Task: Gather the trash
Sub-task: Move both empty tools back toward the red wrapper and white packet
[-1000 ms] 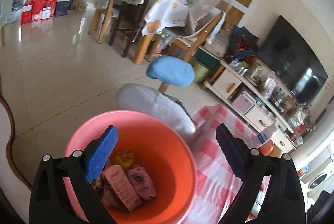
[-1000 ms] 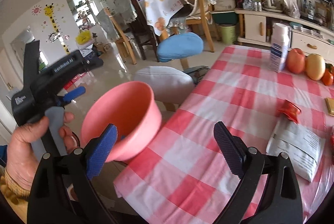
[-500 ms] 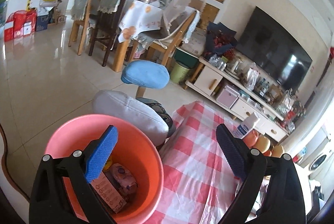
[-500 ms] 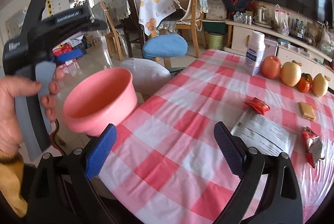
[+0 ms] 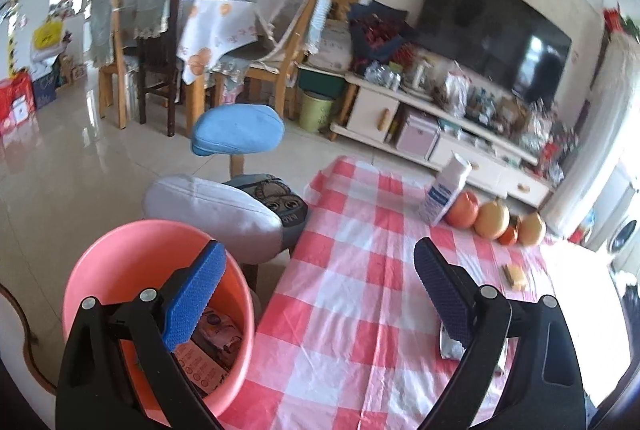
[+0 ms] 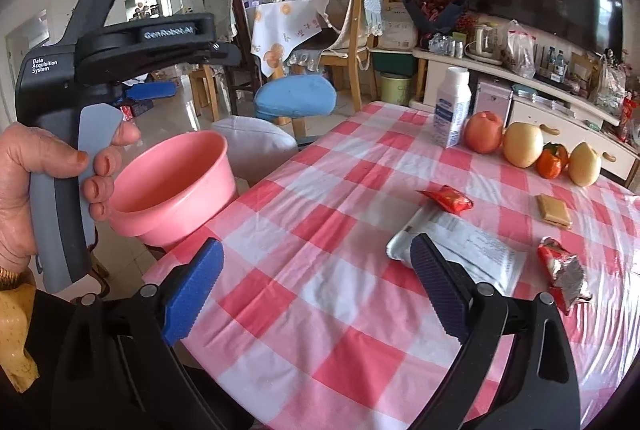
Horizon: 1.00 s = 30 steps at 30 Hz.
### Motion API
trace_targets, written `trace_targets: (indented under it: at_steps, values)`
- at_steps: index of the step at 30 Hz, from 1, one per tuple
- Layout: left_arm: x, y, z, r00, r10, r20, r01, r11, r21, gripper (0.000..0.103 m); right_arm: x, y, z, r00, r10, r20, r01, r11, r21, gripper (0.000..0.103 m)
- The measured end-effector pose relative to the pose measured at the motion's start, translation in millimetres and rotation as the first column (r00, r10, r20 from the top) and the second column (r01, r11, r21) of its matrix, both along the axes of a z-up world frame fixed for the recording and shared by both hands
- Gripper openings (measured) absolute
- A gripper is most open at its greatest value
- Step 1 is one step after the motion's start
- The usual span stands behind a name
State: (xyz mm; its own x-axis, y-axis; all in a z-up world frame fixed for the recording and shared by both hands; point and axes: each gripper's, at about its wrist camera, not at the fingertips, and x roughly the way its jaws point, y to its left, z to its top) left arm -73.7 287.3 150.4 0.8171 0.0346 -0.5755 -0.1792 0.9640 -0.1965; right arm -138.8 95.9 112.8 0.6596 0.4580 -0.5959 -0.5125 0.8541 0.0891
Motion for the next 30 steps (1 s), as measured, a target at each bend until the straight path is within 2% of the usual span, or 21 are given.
trace_targets:
  at_steps: [3, 17, 30]
  values:
    - [3.9, -15.3, 1.0, 0.999, -0.03, -0.013, 0.031, 0.999, 0.037, 0.094, -0.6, -9.6, 2.4, 1.0, -0.011, 0.007, 0.01, 1.0, 0.011, 0.095]
    - [22.5, -70.4, -1.5, 0.991, -0.11, -0.078, 0.117, 0.99, 0.085, 0.094, 7.4, -61.7, 7.2, 0.996, -0.091, 0.013, 0.09, 0.994, 0.062, 0.096]
    - [34.8, -128.1, -9.2, 0.971, -0.198, -0.135, 0.219, 0.96, 0.173, 0.094, 17.9, -124.6, 9.3, 0.982, -0.189, -0.018, 0.19, 0.973, 0.131, 0.096]
